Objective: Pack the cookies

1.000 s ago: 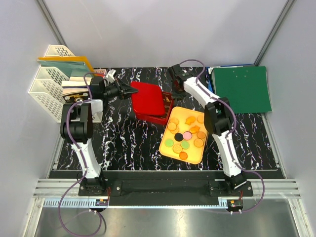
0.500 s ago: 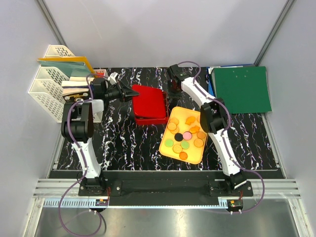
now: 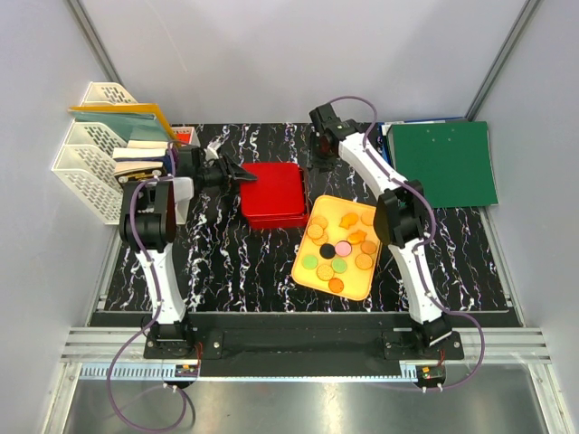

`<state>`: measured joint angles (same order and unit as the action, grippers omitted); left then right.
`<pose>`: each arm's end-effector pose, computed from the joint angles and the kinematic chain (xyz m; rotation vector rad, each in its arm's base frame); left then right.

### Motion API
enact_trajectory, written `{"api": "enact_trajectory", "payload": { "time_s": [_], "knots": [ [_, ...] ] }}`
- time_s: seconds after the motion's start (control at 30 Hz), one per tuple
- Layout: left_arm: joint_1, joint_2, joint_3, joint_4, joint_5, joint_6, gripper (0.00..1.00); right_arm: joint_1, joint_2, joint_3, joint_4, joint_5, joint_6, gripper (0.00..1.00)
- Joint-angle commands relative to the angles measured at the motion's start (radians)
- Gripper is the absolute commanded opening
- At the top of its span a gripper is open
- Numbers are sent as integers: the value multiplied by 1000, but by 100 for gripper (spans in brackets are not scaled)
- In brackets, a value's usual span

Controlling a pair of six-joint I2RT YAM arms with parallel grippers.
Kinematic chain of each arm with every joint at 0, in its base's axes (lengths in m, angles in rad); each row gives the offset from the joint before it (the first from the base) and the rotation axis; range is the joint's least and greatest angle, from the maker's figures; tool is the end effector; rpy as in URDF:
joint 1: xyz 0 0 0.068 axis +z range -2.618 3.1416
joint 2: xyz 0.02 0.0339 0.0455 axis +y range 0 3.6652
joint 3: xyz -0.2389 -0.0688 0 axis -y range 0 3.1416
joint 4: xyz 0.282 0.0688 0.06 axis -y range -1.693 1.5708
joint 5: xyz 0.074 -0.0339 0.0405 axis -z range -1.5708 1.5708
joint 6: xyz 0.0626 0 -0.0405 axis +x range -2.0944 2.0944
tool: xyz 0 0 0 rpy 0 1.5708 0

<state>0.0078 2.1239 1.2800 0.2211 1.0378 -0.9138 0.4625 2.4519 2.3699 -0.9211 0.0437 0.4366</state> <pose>0.4641 -0.0503 0.0842 -0.4016 2.2607 -1.6262 0.5057 0.2491 0.1871 -0.0171 2.5980 0.2782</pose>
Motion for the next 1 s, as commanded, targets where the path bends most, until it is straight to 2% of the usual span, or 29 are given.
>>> {"api": "enact_trajectory", "payload": {
  "time_s": [0.0, 0.13, 0.43, 0.67, 0.9, 0.93, 0.97],
  "knots": [
    [-3, -19, 70, -179, -59, 142, 46, 1, -77, -24, -1, 35, -19, 45],
    [-3, -39, 137, -388, -181, 243, 49, 1, -88, -40, 1, 44, -22, 45],
    [-23, -102, 196, -635, -482, 375, 54, 2, -94, -61, 1, 47, -24, 45],
    [-28, -114, 199, -663, -509, 394, 61, 1, -93, -69, 2, 36, -21, 45],
    [-28, -120, 203, -663, -476, 391, 74, 1, -97, -78, 2, 36, -21, 46],
    [-28, -124, 202, -663, -476, 389, 85, 1, -97, -80, 2, 36, -21, 46],
    [-28, -127, 203, -663, -479, 385, 92, 1, -99, -78, 2, 36, -19, 46]
  ]
}}
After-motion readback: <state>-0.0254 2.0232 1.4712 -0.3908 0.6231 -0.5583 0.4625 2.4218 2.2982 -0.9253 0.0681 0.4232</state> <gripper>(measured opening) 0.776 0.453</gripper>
